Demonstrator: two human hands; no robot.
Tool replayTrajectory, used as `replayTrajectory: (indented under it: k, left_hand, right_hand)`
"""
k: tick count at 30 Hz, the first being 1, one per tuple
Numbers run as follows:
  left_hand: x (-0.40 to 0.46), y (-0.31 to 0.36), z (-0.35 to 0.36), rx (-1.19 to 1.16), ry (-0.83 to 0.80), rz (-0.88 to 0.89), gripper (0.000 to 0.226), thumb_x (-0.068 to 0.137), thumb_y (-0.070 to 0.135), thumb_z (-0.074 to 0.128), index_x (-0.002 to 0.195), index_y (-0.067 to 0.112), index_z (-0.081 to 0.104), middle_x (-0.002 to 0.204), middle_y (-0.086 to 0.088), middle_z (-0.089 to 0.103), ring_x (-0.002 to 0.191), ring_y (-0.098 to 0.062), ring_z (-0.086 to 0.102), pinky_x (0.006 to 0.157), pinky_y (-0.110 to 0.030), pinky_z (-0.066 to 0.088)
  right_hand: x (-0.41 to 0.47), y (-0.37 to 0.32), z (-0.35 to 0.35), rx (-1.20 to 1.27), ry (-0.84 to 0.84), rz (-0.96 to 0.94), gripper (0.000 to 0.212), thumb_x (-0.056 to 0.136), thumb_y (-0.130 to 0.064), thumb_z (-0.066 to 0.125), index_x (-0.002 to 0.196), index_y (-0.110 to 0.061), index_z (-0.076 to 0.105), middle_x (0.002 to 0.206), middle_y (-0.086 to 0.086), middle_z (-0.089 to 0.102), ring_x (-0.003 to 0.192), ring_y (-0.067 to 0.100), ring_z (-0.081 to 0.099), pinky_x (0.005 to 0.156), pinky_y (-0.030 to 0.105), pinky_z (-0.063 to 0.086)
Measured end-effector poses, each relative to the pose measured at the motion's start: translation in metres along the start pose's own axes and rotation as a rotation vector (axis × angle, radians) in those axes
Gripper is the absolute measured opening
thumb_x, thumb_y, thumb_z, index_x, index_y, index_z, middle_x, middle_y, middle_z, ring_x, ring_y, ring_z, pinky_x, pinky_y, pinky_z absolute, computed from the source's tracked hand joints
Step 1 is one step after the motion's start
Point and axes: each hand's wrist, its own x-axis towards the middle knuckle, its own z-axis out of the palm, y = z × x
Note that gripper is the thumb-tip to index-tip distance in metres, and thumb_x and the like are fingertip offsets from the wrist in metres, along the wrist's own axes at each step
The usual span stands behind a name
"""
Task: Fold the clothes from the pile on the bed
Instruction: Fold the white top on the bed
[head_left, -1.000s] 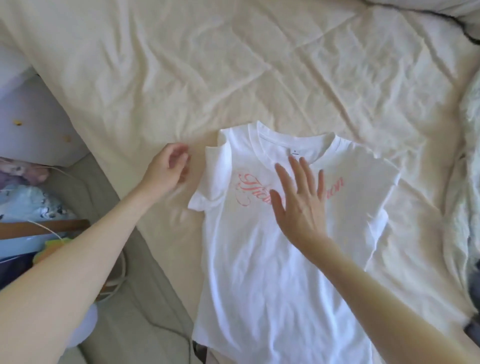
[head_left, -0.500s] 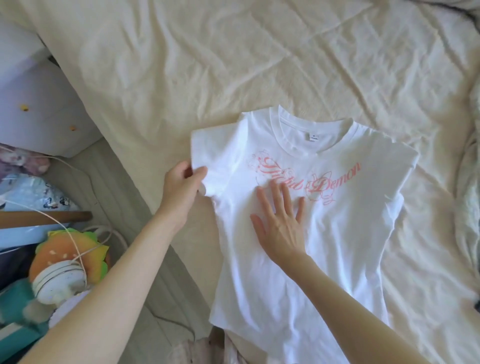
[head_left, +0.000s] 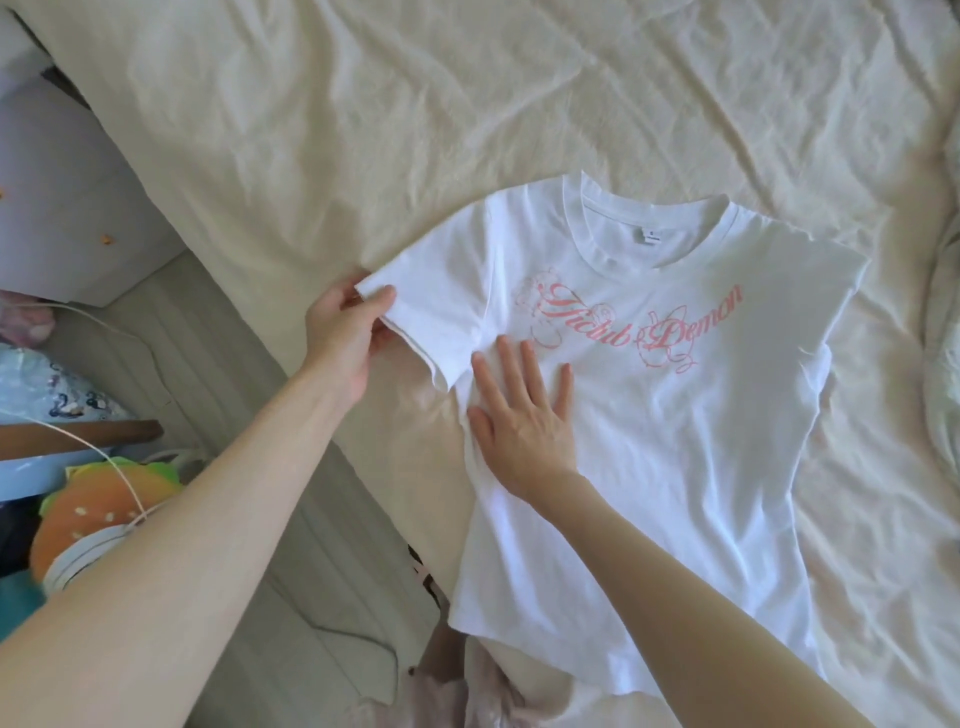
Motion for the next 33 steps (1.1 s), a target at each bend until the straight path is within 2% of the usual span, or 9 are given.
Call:
replayTrajectory:
  k: [6,12,14,18,21,24,27,31,33]
  left_hand:
    - [-0.027,-0.007,0.003,0.652,0.310,0.431,0.037,0.089,0.005,0.051,0.125,0.003,0.044,0.123,-0.013,0.049,0.107,-0.026,0.050,0.092,-0.028,0.039]
    - [-0.122,-0.066,0.047,1.157,-0.093,0.887,0.036,0.077,-0.004,0.062,0.112,0.002,0.060,0.128,-0.021,0.051,0.125,-0.045,0.042,0.097,-0.050,0.039]
    - [-0.146,-0.094,0.061,1.265,-0.325,0.872,0.040,0.078,-0.003,0.064,0.117,0.002,0.061,0.137,-0.022,0.047,0.132,-0.045,0.037,0.100,-0.054,0.040]
    - [-0.148,-0.119,0.091,1.409,-0.514,0.783,0.055,0.093,0.019,0.054,0.145,0.014,0.035,0.156,-0.013,0.019,0.143,-0.039,0.010,0.109,-0.059,0.024]
    - [-0.129,-0.123,0.117,1.438,-0.457,0.532,0.070,0.095,0.044,0.044,0.150,0.030,0.002,0.159,-0.007,-0.009,0.144,-0.034,-0.009,0.110,-0.060,0.008]
    - [-0.114,-0.130,0.139,1.589,-0.440,0.328,0.085,0.088,0.061,0.044,0.147,0.038,-0.012,0.155,-0.007,-0.025,0.141,-0.038,-0.020,0.108,-0.064,0.004]
    - [-0.110,-0.134,0.148,1.720,-0.425,0.262,0.090,0.084,0.067,0.044,0.145,0.040,-0.017,0.152,-0.009,-0.031,0.139,-0.041,-0.023,0.107,-0.066,0.005]
    - [-0.107,-0.134,0.155,1.808,-0.384,0.213,0.091,0.085,0.067,0.042,0.144,0.039,-0.020,0.151,-0.010,-0.032,0.139,-0.041,-0.023,0.107,-0.066,0.009]
    - [-0.108,-0.134,0.157,1.851,-0.364,0.208,0.091,0.085,0.068,0.041,0.144,0.039,-0.021,0.152,-0.011,-0.032,0.140,-0.042,-0.021,0.107,-0.065,0.011]
  right_hand:
    - [-0.012,0.008,-0.023,0.064,-0.038,-0.047,0.055,0.100,-0.039,0.031,0.151,-0.028,0.013,0.160,-0.001,-0.002,0.147,0.021,-0.006,0.114,0.053,-0.004]
    - [-0.091,0.073,-0.041,0.304,0.249,0.211,0.038,0.096,-0.017,0.052,0.133,-0.010,0.052,0.146,0.012,0.041,0.139,0.030,0.032,0.114,0.052,0.022]
    - [-0.107,0.107,-0.048,0.352,0.418,0.355,0.030,0.091,-0.005,0.057,0.121,-0.002,0.060,0.130,0.018,0.055,0.123,0.037,0.050,0.103,0.049,0.038]
    - [-0.112,0.179,-0.066,0.543,0.564,0.749,0.026,0.095,-0.009,0.047,0.117,0.001,0.058,0.115,0.018,0.058,0.113,0.035,0.050,0.096,0.035,0.034]
    - [-0.093,0.219,-0.077,0.748,0.448,0.942,0.030,0.097,-0.025,0.042,0.101,-0.003,0.062,0.093,0.009,0.061,0.091,0.028,0.057,0.073,0.032,0.039]
    - [-0.066,0.242,-0.089,1.429,0.288,1.051,0.036,0.095,-0.035,0.045,0.066,-0.013,0.048,0.056,0.001,0.046,0.047,0.016,0.040,0.049,0.025,0.031]
    - [-0.050,0.254,-0.099,1.811,0.159,1.075,0.019,0.092,-0.028,0.055,0.082,-0.011,0.057,0.059,0.001,0.048,0.052,0.015,0.040,0.052,0.022,0.037]
    - [-0.049,0.251,-0.108,1.983,0.616,1.058,0.011,0.084,0.000,0.056,0.084,-0.010,0.059,0.071,0.002,0.054,0.061,0.014,0.051,0.059,0.026,0.046]
    - [-0.062,0.244,-0.105,1.700,0.921,0.906,0.025,0.083,0.005,0.053,0.074,-0.018,0.054,0.069,-0.004,0.052,0.060,0.005,0.050,0.061,0.021,0.044]
